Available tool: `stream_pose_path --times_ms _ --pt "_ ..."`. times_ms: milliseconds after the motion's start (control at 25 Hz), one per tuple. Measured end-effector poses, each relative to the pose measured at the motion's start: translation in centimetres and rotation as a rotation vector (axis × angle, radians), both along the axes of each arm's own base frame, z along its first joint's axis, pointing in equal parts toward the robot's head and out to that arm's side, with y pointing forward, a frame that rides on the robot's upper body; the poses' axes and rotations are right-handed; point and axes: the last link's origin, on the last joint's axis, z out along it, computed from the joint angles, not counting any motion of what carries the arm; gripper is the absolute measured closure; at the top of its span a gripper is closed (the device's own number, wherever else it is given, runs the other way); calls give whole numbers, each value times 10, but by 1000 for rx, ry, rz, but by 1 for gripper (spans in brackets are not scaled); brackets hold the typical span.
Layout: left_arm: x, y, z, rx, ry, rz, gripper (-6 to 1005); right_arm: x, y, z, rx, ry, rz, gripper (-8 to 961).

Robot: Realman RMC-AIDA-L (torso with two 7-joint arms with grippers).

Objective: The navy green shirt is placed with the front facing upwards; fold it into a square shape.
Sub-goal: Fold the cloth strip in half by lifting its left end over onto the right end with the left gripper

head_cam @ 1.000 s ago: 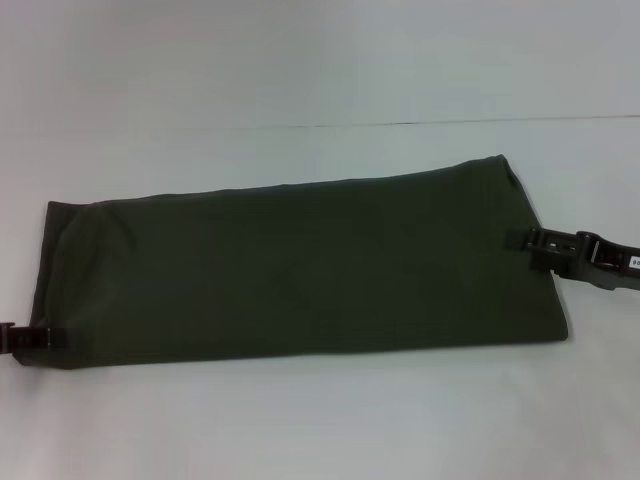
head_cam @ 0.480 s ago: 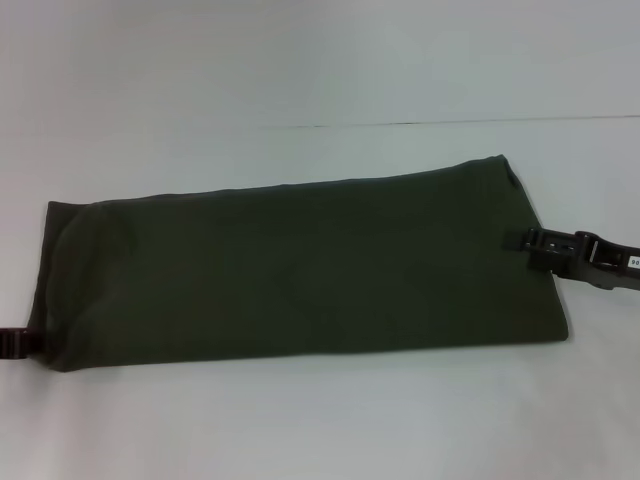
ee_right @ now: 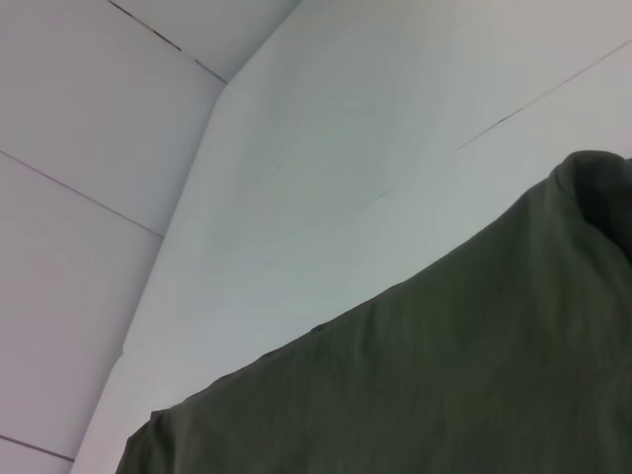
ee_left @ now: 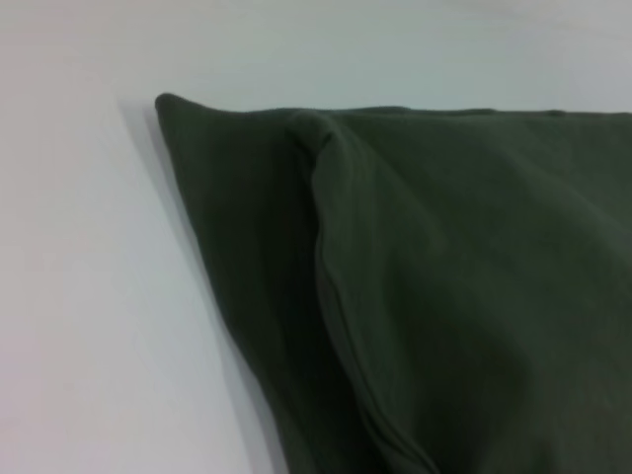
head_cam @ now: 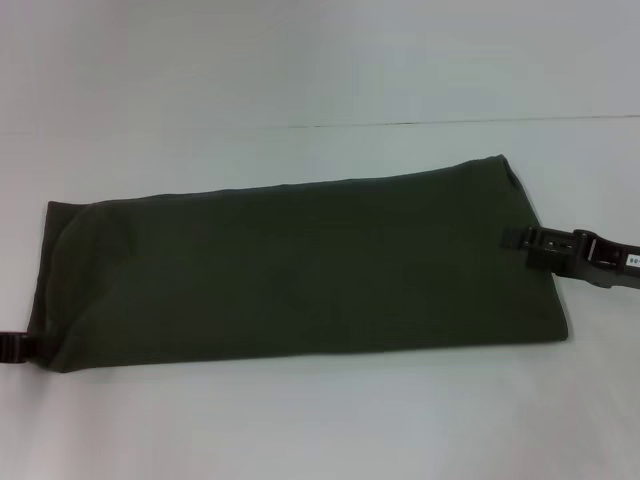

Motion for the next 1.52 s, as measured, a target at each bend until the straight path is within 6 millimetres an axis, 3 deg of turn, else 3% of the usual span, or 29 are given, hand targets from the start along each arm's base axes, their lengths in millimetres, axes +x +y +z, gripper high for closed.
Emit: stream_pose_path --times_ms 160,320,520,640,920,1520 --pt "0 0 0 -3 0 9 971 -2 1 5 -8 8 10 98" --pt "1 1 3 -8 -10 21 973 -7 6 31 -41 -10 8 102" --pt "3 1 5 -12 -14 19 975 -8 20 59 -177 -193 -137 106" --pt "4 1 5 -15 -15 17 975 -14 27 63 -247 -275 -169 109" --pt "4 1 3 -21 -20 15 975 -25 32 48 -359 -382 -171 116" --pt "4 1 3 -24 -20 14 975 -26 29 16 -391 -414 -157 130"
